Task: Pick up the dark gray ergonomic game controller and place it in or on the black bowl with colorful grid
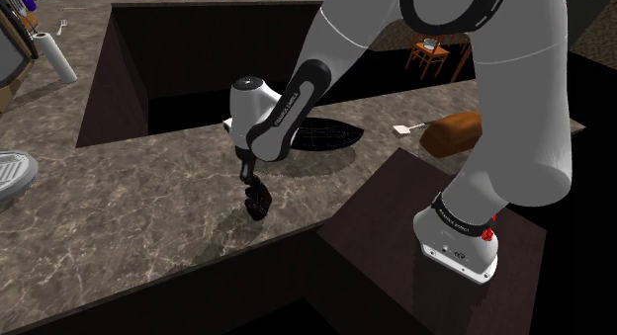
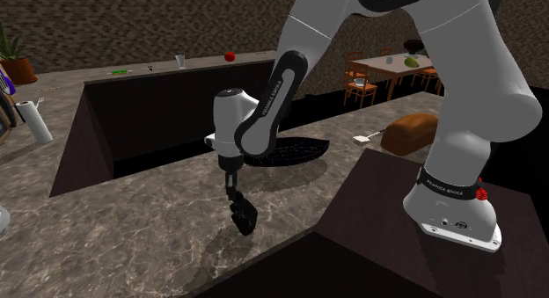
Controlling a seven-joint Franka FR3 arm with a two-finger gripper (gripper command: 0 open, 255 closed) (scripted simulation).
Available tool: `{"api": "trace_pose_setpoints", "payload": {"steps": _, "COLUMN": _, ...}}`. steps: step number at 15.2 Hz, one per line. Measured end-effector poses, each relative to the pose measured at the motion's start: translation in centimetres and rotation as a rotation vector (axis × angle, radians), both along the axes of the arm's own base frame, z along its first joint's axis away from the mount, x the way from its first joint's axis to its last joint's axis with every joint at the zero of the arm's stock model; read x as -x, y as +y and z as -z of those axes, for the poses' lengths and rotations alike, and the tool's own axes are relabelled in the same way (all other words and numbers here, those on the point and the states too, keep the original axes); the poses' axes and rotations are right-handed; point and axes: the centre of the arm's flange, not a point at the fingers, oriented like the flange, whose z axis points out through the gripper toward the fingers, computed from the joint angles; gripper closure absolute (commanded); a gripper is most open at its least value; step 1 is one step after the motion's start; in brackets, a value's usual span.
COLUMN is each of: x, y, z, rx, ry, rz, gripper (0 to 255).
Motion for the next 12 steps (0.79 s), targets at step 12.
{"api": "trace_pose_setpoints", "payload": {"steps": 12, "x": 0.1, "y": 0.0, "z": -6.3, "rx": 0.000, "ry": 0.000, "rz": 0.000, "gripper": 255}}
